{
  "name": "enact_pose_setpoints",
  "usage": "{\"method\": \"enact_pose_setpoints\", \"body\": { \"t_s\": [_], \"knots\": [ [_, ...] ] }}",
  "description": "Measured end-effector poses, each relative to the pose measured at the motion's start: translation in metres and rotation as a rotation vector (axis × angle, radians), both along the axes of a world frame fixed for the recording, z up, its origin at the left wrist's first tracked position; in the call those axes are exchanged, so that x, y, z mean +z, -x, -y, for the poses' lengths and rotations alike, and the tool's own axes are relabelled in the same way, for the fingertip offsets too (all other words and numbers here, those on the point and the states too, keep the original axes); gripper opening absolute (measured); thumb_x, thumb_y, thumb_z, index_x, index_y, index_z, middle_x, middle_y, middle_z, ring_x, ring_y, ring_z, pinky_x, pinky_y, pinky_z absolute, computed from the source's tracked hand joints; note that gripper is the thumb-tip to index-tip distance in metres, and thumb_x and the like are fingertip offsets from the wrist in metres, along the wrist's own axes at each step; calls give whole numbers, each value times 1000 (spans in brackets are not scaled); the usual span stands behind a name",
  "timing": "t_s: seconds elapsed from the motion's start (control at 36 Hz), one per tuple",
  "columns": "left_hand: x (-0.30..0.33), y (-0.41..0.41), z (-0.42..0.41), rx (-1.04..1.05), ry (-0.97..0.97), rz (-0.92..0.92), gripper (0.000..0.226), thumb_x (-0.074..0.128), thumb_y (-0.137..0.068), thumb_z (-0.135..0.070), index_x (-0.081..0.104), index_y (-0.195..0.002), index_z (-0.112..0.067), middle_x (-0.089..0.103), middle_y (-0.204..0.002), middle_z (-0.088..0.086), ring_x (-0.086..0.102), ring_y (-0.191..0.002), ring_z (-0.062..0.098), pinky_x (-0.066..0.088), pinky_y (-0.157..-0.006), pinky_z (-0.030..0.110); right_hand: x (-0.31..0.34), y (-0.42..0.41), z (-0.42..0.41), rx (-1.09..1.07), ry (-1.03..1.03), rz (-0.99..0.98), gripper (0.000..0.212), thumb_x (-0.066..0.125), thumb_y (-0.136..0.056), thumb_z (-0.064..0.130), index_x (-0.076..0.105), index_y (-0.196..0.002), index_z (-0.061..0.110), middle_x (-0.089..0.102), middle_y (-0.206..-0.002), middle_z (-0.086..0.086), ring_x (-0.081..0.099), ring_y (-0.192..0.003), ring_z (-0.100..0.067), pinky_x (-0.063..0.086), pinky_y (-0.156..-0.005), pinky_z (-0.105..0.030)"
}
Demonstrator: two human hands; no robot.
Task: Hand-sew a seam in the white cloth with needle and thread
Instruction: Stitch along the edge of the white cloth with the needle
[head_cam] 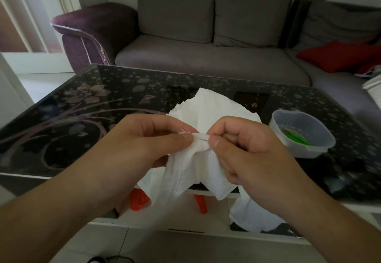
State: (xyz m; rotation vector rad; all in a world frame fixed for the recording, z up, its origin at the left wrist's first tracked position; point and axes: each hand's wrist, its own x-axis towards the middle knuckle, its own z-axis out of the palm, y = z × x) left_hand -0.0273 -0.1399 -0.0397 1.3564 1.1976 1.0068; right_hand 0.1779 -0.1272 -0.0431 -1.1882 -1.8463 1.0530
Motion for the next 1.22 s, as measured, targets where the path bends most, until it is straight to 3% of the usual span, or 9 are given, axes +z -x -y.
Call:
{"method": "enact_pose_setpoints", "body": {
  "t_s": [0.11, 0.28, 0.42, 0.58, 0.67, 0.86, 1.06, 1.22],
  "knots": [
    [1, -2, 1, 26, -6, -18, 14, 72, -83, -25, 84, -88, -23, 81, -101, 0, 77, -96, 22, 59, -89, 42, 1, 0, -1, -2, -1, 16, 21, 55, -103, 19, 67, -86, 21, 51, -53, 13, 50, -52, -1, 35, -59, -20],
    [3, -5, 5, 62, -90, -179, 17, 70, -90, -26, 81, -82, -37, 80, -90, -12, 76, -86, 7, 57, -81, 27, 1, 3, 1, -29, -66, 76, 21, 57, -101, 20, 66, -83, 23, 56, -56, 10, 54, -56, -3, 40, -55, -13],
    [0, -6, 7, 91, -159, -273, 13, 68, -87, -36, 81, -84, -33, 78, -86, -15, 74, -83, 2, 53, -78, 22, -1, 4, 2, -60, -113, 134, 18, 58, -101, 25, 66, -84, 27, 69, -75, 9, 65, -78, -5, 48, -65, -11],
    [0, -9, 7, 110, -220, -326, 18, 64, -81, -46, 79, -86, -37, 76, -86, -20, 73, -86, 3, 57, -81, 27, -4, 5, 2, -104, -166, 174, 17, 59, -101, 27, 65, -85, 28, 70, -80, 10, 66, -83, -5, 54, -71, -15],
    [0, -9, 8, 112, -242, -351, 19, 62, -81, -48, 78, -88, -39, 76, -89, -22, 73, -88, 2, 59, -81, 28, -4, 6, 3, -114, -197, 170, 19, 60, -101, 25, 64, -83, 28, 68, -76, 9, 66, -78, -5, 54, -67, -17],
    [3, -11, 7, 103, -274, -360, 17, 65, -84, -45, 78, -90, -38, 76, -87, -22, 74, -86, 2, 60, -80, 27, -3, 5, 0, -119, -255, 152, 22, 60, -101, 21, 62, -79, 27, 63, -67, 5, 62, -67, -12, 52, -58, -20],
    [3, -10, 8, 72, -255, -336, 14, 67, -89, -40, 79, -93, -36, 78, -88, -18, 75, -88, 4, 59, -82, 27, -6, 5, 1, -147, -259, 158, 21, 62, -100, 24, 62, -79, 30, 66, -75, 8, 65, -78, -9, 53, -64, -18],
    [0, -10, 9, 56, -259, -311, 13, 70, -89, -37, 81, -94, -33, 78, -88, -13, 76, -88, 9, 62, -82, 32, -7, 9, 4, -148, -266, 152, 21, 61, -100, 25, 62, -79, 30, 64, -70, 9, 65, -74, -9, 54, -62, -20]
  ]
}}
